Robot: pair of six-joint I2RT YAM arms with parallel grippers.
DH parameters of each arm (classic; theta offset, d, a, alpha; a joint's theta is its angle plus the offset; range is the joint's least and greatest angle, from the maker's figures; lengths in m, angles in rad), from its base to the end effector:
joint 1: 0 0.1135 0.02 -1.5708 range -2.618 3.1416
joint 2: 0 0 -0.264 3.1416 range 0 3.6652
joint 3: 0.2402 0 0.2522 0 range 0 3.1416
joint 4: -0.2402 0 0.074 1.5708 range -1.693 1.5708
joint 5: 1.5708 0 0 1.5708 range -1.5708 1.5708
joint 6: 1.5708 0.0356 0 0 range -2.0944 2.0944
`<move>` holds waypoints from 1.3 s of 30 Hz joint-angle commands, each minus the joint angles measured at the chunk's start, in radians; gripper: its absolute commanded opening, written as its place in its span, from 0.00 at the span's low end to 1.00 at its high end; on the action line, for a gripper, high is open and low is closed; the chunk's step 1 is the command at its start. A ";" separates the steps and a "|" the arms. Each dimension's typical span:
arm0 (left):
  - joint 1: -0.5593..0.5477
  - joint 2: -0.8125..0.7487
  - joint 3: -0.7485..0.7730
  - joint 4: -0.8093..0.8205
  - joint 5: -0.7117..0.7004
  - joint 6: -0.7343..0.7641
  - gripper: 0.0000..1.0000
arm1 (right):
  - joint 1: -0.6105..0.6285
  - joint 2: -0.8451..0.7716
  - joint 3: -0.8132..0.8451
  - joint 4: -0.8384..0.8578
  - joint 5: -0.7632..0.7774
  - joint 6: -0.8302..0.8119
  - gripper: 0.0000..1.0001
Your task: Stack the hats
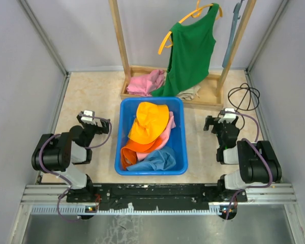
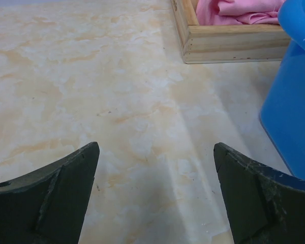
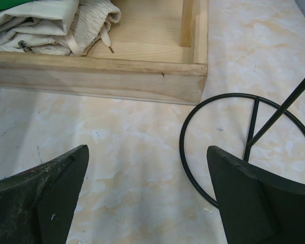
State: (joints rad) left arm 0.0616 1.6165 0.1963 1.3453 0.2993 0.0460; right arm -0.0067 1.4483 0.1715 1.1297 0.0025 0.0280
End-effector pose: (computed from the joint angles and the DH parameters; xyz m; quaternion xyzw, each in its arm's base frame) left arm 0.2360 0.0040 0.1360 0.0958 0.7257 -0.0730 0.6774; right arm 0.2246 -0.0016 0.1424 0.0140 0.7570 0.0060 0.6532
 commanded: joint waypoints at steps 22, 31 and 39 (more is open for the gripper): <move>-0.029 -0.083 0.068 -0.129 -0.107 0.004 0.99 | 0.042 -0.257 0.049 -0.174 0.174 0.006 0.99; -0.029 -0.250 0.442 -0.878 -0.116 -0.121 1.00 | 0.053 -0.527 0.259 -0.686 0.018 0.179 0.99; -0.028 -0.218 0.690 -1.057 0.139 -0.157 0.99 | 0.080 -0.444 0.521 -1.057 -0.210 0.318 0.99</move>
State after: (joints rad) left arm 0.0391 1.3602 0.7441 0.4530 0.2779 -0.0906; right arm 0.0479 0.9730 0.5827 0.2562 -0.0788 0.2756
